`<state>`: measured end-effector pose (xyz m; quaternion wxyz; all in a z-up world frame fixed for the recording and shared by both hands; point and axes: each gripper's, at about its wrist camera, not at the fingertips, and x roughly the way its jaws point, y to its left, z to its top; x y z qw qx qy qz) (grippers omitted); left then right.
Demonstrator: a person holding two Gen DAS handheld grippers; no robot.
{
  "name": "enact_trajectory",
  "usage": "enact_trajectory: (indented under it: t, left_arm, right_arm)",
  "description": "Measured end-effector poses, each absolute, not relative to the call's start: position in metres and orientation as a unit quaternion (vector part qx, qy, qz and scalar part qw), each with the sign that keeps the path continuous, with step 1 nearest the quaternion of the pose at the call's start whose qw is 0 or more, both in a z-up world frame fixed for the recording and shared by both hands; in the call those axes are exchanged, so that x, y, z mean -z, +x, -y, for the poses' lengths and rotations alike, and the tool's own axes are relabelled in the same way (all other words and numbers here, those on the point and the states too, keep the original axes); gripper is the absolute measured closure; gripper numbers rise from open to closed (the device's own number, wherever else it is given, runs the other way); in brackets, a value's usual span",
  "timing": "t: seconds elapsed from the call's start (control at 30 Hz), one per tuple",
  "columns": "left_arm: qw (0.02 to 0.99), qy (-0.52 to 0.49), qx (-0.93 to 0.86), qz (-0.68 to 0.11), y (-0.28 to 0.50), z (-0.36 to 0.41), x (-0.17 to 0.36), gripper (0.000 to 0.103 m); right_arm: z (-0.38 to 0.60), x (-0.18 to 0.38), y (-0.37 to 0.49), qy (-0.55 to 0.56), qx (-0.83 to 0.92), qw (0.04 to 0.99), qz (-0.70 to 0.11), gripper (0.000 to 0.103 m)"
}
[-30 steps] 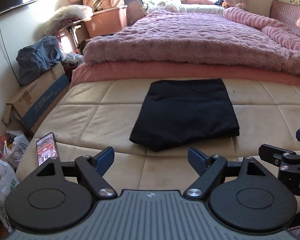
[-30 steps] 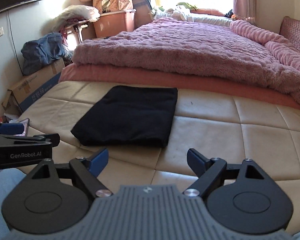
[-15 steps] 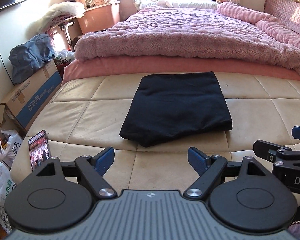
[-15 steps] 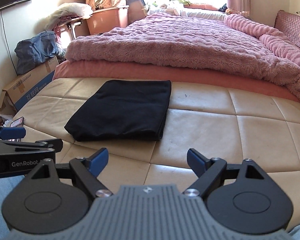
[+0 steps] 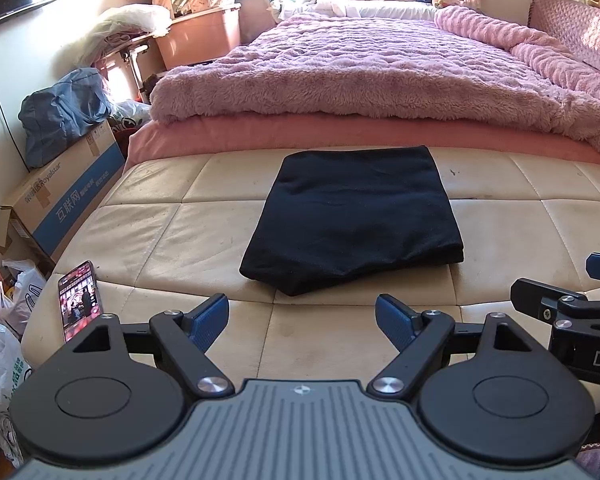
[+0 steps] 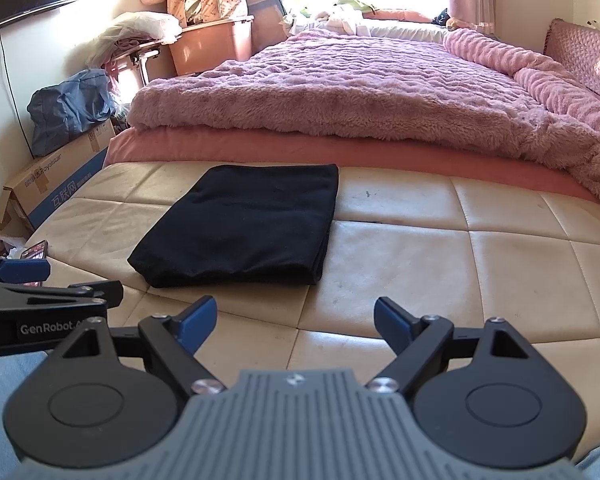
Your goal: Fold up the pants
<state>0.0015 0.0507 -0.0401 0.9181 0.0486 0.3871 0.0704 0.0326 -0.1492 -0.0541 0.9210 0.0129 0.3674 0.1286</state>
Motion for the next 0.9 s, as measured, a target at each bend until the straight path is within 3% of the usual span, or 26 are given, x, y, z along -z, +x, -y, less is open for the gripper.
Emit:
enact_trajectory:
  t: [0.9]
  left_arm:
    - [0.921,0.046,-0.070,-0.381,-0.0007,-0.0490,0.0350,0.006]
  right_arm:
    - [0.1492,0.0522,0.0288,0.013,-0.131,0.923,-0.361,0.021]
